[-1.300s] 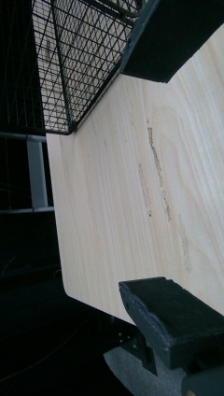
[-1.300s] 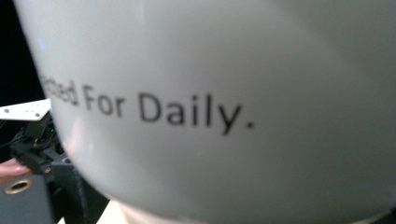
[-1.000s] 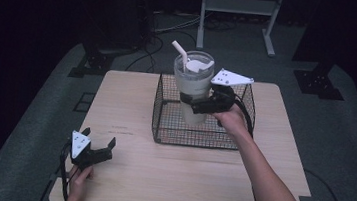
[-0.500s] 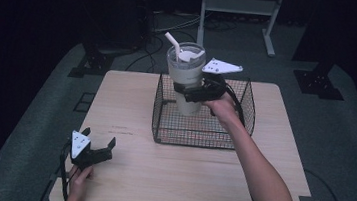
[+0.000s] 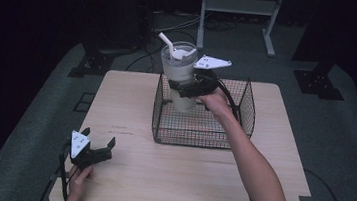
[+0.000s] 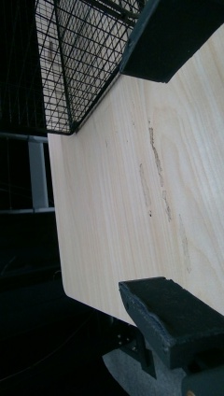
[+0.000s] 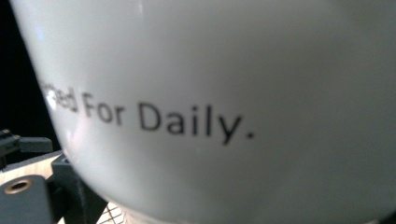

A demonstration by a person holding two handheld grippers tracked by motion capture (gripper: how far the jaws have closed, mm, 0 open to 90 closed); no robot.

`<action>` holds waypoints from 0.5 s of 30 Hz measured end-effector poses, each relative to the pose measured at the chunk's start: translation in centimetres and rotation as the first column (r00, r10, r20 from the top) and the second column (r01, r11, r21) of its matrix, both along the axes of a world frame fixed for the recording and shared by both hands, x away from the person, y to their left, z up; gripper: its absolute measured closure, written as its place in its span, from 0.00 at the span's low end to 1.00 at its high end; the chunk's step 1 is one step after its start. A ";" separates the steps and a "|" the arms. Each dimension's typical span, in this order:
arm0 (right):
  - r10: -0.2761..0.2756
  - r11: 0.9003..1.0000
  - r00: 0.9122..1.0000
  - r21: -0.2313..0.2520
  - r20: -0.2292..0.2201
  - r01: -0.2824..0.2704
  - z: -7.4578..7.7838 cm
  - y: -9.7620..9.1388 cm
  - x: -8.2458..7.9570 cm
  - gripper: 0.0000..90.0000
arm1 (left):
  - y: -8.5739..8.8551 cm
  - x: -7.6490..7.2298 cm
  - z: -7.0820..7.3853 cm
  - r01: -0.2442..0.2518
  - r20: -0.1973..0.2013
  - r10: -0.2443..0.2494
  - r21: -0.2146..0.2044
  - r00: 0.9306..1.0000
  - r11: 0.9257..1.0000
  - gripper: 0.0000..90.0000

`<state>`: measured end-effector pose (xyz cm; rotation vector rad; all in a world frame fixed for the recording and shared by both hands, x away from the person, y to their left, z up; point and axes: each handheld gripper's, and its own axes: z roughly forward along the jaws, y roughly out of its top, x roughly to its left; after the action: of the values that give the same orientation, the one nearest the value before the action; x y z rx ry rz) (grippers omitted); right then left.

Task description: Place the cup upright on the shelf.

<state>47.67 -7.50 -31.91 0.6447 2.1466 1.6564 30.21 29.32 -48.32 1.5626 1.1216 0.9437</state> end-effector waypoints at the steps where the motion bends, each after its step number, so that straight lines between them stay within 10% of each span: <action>1: 0.003 1.000 1.000 -0.002 -0.001 -0.003 -0.2 0.1 0.2 0.07 | 0.0 0.0 0.0 0.000 0.000 0.000 0.000 1.000 1.000 0.00; 15: 0.018 1.000 0.998 -0.012 -0.053 -0.019 -2.9 0.4 1.8 0.07 | 0.0 0.0 0.0 0.002 0.000 -0.002 -0.003 1.000 1.000 0.00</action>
<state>49.43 -7.10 -34.84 0.6733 2.2046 1.6514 30.21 29.33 -48.32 1.5611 1.1206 0.9408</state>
